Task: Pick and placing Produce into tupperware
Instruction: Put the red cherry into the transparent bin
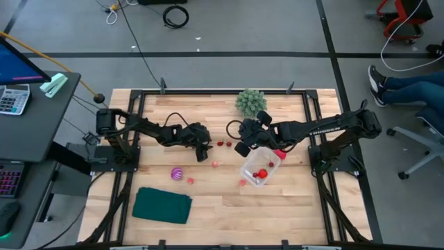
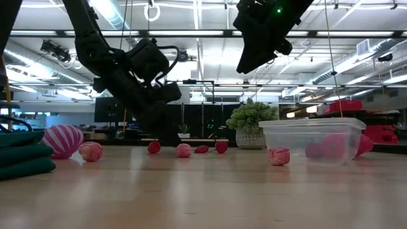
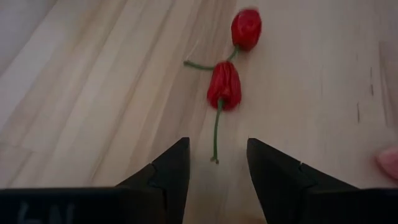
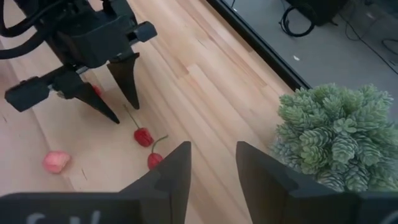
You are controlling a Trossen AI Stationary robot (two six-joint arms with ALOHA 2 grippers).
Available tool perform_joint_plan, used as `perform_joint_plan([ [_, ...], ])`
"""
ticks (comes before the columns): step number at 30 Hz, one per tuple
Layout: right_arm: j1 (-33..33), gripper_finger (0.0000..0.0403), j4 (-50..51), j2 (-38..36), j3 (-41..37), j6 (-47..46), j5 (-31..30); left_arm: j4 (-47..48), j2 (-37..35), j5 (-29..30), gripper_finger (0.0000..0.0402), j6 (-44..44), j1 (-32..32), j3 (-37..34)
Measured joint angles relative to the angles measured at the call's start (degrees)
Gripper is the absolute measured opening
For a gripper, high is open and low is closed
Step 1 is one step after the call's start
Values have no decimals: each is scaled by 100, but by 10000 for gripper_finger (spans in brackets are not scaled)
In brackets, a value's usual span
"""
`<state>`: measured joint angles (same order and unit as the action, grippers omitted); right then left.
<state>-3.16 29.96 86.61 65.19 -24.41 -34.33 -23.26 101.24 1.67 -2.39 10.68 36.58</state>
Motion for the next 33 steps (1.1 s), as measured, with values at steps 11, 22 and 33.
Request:
perform_joint_plan([
  [11, 0, 133, 45, 0, 0, -2, -2, 8, 3, 0, 100, 2, 1, 0],
  [22, 1, 133, 47, 0, 0, -2, -2, -97, 3, 48, 11, -7, 1, 0],
  [33, 2, 132, 581, 0, 0, -698, -269, -949, -229, -111, 4, -202, -832, 501],
])
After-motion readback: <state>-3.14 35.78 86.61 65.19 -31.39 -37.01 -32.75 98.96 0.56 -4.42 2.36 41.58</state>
